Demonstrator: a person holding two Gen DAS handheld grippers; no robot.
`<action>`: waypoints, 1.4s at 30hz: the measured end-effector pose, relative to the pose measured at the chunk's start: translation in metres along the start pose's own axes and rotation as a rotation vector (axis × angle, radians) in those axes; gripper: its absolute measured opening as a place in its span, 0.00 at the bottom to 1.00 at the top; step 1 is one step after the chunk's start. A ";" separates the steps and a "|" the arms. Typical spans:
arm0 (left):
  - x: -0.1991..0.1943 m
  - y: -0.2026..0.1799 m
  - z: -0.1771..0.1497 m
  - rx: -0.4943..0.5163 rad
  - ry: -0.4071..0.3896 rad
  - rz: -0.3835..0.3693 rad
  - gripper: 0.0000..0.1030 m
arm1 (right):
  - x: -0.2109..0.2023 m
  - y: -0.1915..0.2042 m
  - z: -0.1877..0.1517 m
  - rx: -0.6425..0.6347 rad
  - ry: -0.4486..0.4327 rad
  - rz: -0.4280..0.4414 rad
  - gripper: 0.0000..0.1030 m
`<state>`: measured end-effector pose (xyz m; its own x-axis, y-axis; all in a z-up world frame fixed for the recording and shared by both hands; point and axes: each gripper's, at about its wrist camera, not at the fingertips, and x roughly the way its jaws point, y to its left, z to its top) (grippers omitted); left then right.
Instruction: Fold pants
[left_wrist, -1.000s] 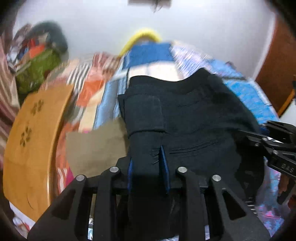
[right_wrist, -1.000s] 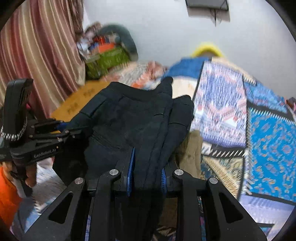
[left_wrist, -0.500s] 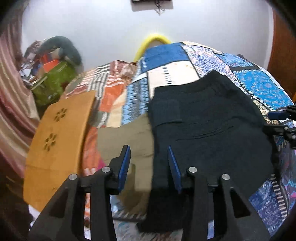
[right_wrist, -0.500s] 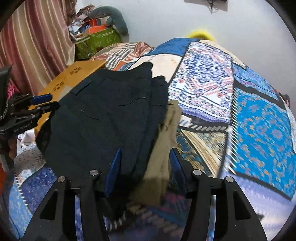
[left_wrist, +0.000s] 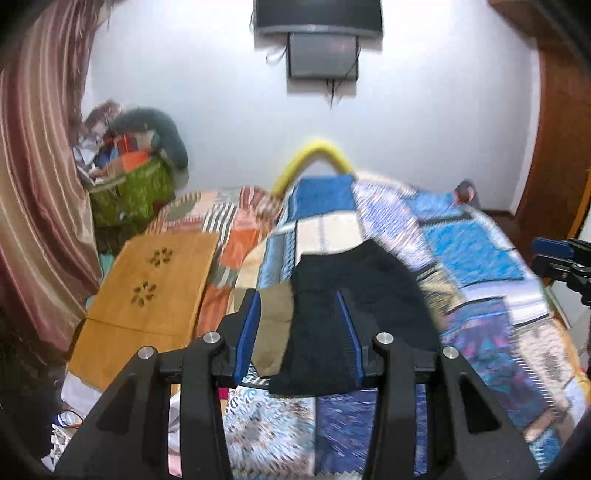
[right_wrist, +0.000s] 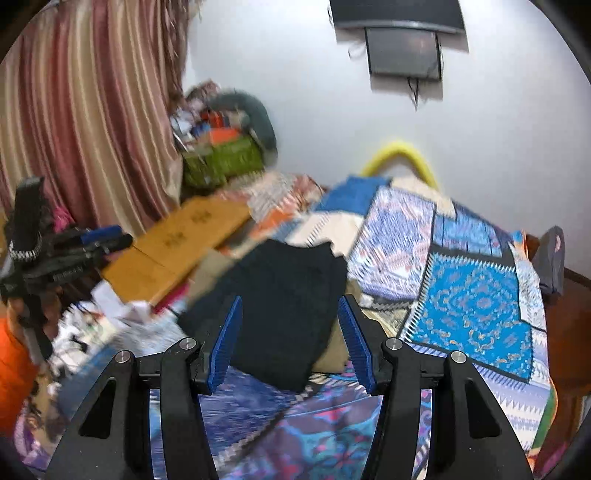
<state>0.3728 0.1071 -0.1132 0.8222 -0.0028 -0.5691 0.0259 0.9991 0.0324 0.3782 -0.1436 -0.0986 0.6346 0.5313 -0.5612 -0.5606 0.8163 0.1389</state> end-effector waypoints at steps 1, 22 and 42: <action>-0.019 -0.006 0.003 0.000 -0.027 -0.008 0.42 | -0.019 0.009 0.003 -0.005 -0.031 0.004 0.49; -0.295 -0.071 -0.051 -0.013 -0.411 -0.034 0.43 | -0.198 0.132 -0.045 -0.124 -0.439 0.003 0.62; -0.314 -0.080 -0.088 -0.044 -0.437 -0.031 0.96 | -0.209 0.152 -0.071 -0.096 -0.482 -0.073 0.99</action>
<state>0.0623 0.0314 -0.0089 0.9849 -0.0410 -0.1680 0.0382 0.9991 -0.0198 0.1226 -0.1464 -0.0180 0.8352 0.5362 -0.1222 -0.5374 0.8429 0.0252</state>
